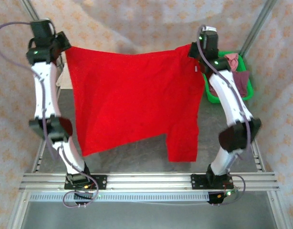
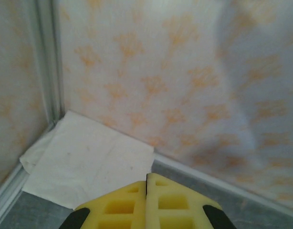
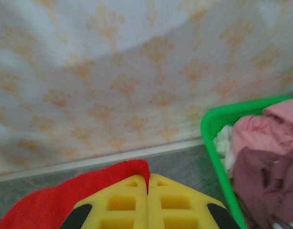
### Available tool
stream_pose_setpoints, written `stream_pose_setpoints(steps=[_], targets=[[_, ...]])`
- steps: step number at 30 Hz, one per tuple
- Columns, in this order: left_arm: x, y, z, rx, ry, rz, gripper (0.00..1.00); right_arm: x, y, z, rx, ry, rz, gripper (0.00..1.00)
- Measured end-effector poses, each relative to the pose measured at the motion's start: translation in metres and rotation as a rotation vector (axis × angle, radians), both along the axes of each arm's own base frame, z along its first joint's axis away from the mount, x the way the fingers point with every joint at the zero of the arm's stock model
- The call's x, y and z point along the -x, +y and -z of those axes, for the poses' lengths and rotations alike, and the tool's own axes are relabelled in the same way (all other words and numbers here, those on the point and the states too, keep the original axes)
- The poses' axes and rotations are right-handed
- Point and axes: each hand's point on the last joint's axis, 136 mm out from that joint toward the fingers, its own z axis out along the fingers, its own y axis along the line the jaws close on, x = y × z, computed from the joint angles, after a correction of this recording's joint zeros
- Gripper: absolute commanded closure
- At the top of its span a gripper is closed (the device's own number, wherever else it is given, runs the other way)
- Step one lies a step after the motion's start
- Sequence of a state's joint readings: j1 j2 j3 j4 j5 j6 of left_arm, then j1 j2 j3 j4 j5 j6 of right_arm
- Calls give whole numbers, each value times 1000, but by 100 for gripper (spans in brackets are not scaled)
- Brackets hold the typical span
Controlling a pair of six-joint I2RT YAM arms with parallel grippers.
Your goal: Fold and stack the t-shirts
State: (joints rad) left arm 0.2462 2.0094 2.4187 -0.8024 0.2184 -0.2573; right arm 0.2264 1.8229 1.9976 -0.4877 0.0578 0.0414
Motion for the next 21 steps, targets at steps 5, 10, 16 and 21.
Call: stream_pose_setpoints(steps=[5,10,16,21], targets=[[-66,-4,79,9,108,66,25,-55,5,40,-21,59,-6,45],[-48,-14,115,13,235,86,17,-42,7,33,-55,62,-23,32],[52,-66,149,-1,364,102,22,42,9,73,-77,162,-41,33],[128,-128,204,12,479,164,31,106,14,135,-98,315,-40,32]])
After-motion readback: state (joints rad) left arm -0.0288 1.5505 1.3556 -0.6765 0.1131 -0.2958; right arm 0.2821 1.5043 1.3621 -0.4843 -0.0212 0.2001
